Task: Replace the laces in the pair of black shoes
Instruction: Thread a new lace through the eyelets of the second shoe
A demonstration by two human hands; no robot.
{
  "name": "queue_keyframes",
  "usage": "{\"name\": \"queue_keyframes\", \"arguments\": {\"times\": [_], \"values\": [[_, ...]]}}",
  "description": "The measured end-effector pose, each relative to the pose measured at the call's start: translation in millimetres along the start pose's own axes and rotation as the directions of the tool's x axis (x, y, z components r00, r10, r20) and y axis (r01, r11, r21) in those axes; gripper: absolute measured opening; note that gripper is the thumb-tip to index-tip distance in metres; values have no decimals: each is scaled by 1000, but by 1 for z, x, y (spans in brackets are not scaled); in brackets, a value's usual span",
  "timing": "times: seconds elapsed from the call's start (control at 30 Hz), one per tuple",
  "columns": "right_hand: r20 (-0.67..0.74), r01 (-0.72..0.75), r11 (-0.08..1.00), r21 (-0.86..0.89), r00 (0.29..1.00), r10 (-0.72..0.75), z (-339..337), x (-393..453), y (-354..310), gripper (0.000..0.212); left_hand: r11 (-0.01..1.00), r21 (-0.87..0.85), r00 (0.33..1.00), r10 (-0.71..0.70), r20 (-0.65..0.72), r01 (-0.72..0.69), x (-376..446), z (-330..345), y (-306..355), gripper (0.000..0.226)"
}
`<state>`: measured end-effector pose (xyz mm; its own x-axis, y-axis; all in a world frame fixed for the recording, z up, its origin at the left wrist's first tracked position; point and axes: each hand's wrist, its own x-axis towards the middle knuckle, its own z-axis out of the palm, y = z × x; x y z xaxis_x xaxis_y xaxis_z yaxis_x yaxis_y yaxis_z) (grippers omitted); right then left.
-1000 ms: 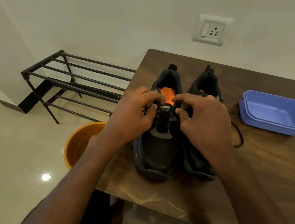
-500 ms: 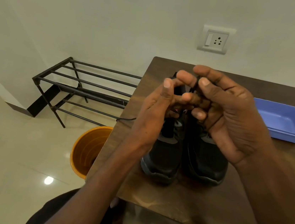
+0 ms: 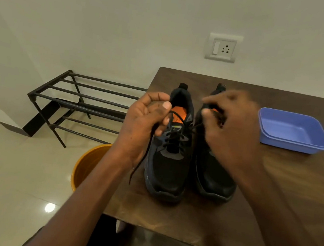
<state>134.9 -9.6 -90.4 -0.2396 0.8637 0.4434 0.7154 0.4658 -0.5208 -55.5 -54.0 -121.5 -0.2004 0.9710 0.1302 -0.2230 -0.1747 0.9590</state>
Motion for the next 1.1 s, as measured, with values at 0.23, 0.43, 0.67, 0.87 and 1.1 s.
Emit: {"name": "queue_keyframes", "arguments": {"times": [0.23,0.43,0.67,0.87,1.1], "values": [[-33,-191,967,171,979,199,8,0,7,5,992,125,1000,-6,3,5,1,-1,-7,22],[4,6,978,-210,1000,-5,13,0,9,46,988,156,999,20,-38,-13,3,-6,-11,19],[-45,-44,993,108,998,49,31,-5,5,14,966,255,998,50,-22,-43,2,-4,-15,16],[48,86,996,5,995,-86,33,-4,6,46,969,239,996,71,-47,-58,6,-8,-16,15],[-13,3,965,263,1000,1,41,4,-9,17,947,288,974,187,-127,-144,15,-8,-18,15]]}}
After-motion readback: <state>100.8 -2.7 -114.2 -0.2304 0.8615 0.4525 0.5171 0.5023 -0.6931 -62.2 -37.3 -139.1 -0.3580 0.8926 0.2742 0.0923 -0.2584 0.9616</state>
